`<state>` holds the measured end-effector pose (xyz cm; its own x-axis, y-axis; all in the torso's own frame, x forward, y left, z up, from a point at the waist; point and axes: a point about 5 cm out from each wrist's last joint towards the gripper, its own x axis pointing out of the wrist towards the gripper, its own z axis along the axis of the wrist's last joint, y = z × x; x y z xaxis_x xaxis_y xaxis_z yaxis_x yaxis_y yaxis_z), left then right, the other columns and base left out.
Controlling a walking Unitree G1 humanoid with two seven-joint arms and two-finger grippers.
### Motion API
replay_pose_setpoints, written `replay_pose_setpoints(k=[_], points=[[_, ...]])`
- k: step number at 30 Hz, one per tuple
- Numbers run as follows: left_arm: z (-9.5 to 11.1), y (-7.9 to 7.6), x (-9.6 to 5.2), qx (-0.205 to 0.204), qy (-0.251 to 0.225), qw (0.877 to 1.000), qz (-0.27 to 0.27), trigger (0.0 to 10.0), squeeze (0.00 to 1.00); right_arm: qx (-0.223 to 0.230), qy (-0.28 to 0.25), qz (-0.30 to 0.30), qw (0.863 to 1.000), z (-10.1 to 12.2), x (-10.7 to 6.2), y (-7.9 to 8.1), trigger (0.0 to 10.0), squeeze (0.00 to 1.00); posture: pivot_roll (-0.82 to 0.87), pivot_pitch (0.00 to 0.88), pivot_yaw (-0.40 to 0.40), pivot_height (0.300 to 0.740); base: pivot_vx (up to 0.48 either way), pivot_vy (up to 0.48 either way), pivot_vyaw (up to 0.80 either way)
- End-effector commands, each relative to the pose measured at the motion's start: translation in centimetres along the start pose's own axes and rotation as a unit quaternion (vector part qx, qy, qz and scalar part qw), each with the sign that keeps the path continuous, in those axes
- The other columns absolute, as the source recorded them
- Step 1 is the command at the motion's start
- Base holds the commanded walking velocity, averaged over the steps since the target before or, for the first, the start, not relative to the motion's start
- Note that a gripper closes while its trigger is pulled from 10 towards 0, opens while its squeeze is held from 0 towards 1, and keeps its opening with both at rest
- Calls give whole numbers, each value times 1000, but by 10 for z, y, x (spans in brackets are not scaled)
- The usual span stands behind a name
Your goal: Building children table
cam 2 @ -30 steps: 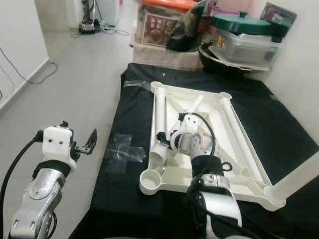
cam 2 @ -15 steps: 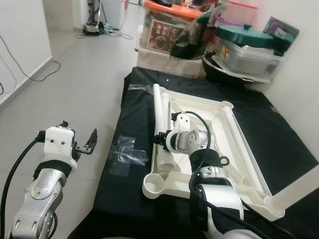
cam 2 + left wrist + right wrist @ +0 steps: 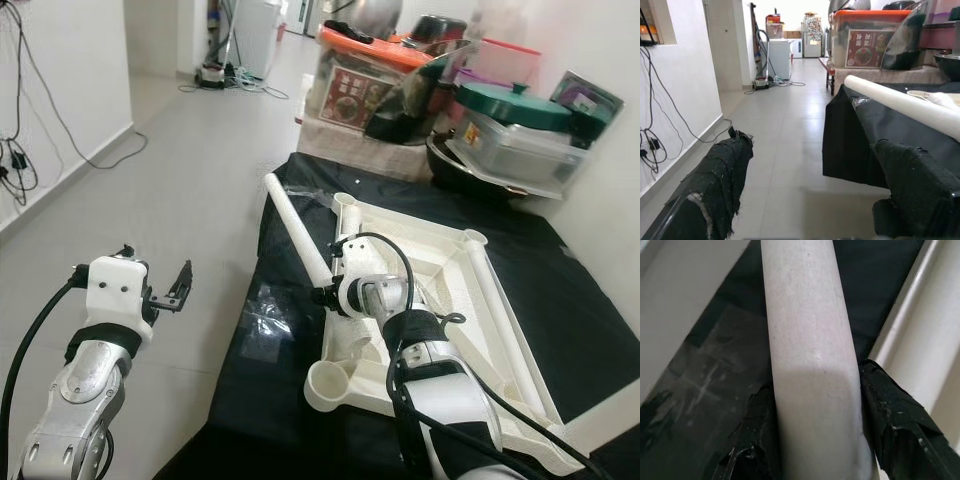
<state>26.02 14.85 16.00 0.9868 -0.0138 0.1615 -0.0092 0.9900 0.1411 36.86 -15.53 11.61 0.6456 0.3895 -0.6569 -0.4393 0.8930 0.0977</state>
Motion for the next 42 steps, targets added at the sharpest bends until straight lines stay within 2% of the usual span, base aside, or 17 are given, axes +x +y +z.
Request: replay_pose_setpoints(k=[1,3,5,6,7,8,9,11,12,14,17,24,26,28,30,36,42], points=[[-2,-2,-1,4,6,1000,-6,10000,0,11,-29,42,999,8,-3,6,0,0,83,0,-182,740,0,0,0],[-2,-2,-1,4,6,1000,-6,10000,0,11,-29,42,999,8,-3,6,0,0,83,0,-182,740,0,0,0],[-2,-2,-1,3,5,1000,-9,10000,0,14,-131,130,983,55,-18,33,0,0,87,0,-169,740,0,0,0],[-2,-2,-1,3,5,1000,-9,10000,0,14,-131,130,983,55,-18,33,0,0,87,0,-169,740,0,0,0],[-1,-1,-1,1,4,1000,-12,10000,0,13,-183,173,968,76,-30,47,0,0,87,0,-169,740,0,0,0],[-1,-1,-1,1,4,1000,-12,10000,0,13,-183,173,968,76,-30,47,0,0,87,0,-169,740,0,0,0],[-1,-1,-1,-1,3,1000,-14,10000,0,9,-225,200,953,92,-42,56,0,0,87,0,-168,740,0,0,0],[-1,-1,-1,-1,3,1000,-14,10000,0,9,-225,200,953,92,-42,56,0,0,87,0,-168,740,0,0,0],[-1,-1,-1,-3,2,1000,-16,10000,0,7,-264,218,940,105,-51,61,0,0,87,0,-168,740,0,0,0],[-1,-1,-1,-3,2,1000,-16,10000,0,7,-264,218,940,105,-51,61,0,0,87,0,-168,740,0,0,0],[2,-6,-2,-29,-4,999,-35,10000,0,34,-388,214,896,133,-71,68,0,0,87,0,-166,740,0,0,0],[11,-18,-6,-113,-15,987,-111,10000,0,41,-420,206,883,129,-66,85,0,0,93,0,-160,740,0,0,0],[15,-24,-9,-139,-19,978,-152,10000,0,42,-421,214,881,124,-63,96,0,0,101,0,-158,740,0,0,0],[26,-35,-16,-203,-31,953,-224,10000,0,42,-419,235,876,116,-58,117,0,0,111,0,-155,740,0,0,0],[30,-37,-19,-223,-37,943,-243,10000,0,39,-419,241,874,113,-58,122,0,0,112,0,-156,740,0,0,0],[30,-41,-21,-244,-34,926,-287,10000,0,24,-431,262,863,110,-60,137,0,0,114,0,-156,740,0,0,0],[24,-38,-15,-237,-26,931,-277,10000,0,4,-442,287,850,108,-67,150,0,0,108,0,-147,740,0,0,0]])
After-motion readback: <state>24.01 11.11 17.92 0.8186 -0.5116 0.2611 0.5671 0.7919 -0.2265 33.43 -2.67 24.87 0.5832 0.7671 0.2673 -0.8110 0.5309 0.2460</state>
